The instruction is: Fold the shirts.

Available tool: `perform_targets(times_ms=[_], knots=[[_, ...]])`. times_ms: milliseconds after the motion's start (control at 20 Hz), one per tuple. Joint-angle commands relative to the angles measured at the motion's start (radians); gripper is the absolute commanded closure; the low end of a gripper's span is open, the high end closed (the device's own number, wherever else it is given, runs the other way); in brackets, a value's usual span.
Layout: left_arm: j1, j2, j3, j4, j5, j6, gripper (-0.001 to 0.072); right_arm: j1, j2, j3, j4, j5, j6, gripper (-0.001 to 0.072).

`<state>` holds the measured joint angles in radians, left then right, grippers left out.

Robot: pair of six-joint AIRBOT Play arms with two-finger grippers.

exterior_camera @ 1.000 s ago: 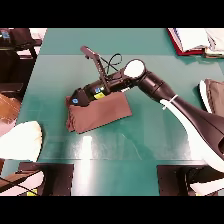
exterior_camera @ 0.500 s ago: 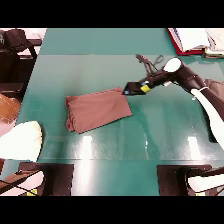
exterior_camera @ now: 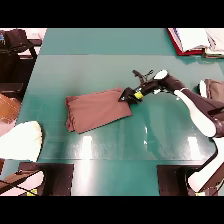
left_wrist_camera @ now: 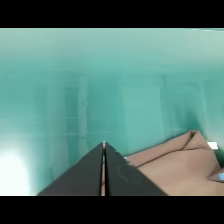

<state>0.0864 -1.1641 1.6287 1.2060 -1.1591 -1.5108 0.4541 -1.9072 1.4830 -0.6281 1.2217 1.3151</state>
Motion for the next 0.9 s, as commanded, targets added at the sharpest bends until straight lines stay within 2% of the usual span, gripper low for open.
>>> perform_targets(times_ms=[0, 50, 150, 350, 650, 850], knots=[[0.000, 0.001, 0.000, -0.013, -0.012, 0.001, 0.0677, 0.076, -0.079, 0.091, 0.056, 0.008, -0.021, 0.0396], [0.000, 0.001, 0.000, -0.015, -0.018, 0.001, 0.0677, 0.088, -0.082, 0.117, 0.049, 0.003, -0.034, 0.0527], [-0.007, 0.001, 0.000, -0.032, -0.032, 0.000, 0.0678, 0.090, -0.081, 0.169, 0.047, -0.003, -0.043, 0.0688], [-0.142, 0.001, 0.000, -0.031, -0.022, 0.001, 0.0678, -0.011, -0.030, 0.254, 0.045, -0.011, -0.033, 0.0689], [-0.329, 0.000, 0.000, -0.031, 0.111, 0.003, 0.0677, -0.368, 0.205, 0.257, -0.235, 0.003, 0.110, 0.0689], [-0.373, 0.000, 0.000, -0.031, 0.180, 0.000, 0.0677, -0.652, 0.345, 0.257, -0.290, 0.011, 0.137, 0.0688]])
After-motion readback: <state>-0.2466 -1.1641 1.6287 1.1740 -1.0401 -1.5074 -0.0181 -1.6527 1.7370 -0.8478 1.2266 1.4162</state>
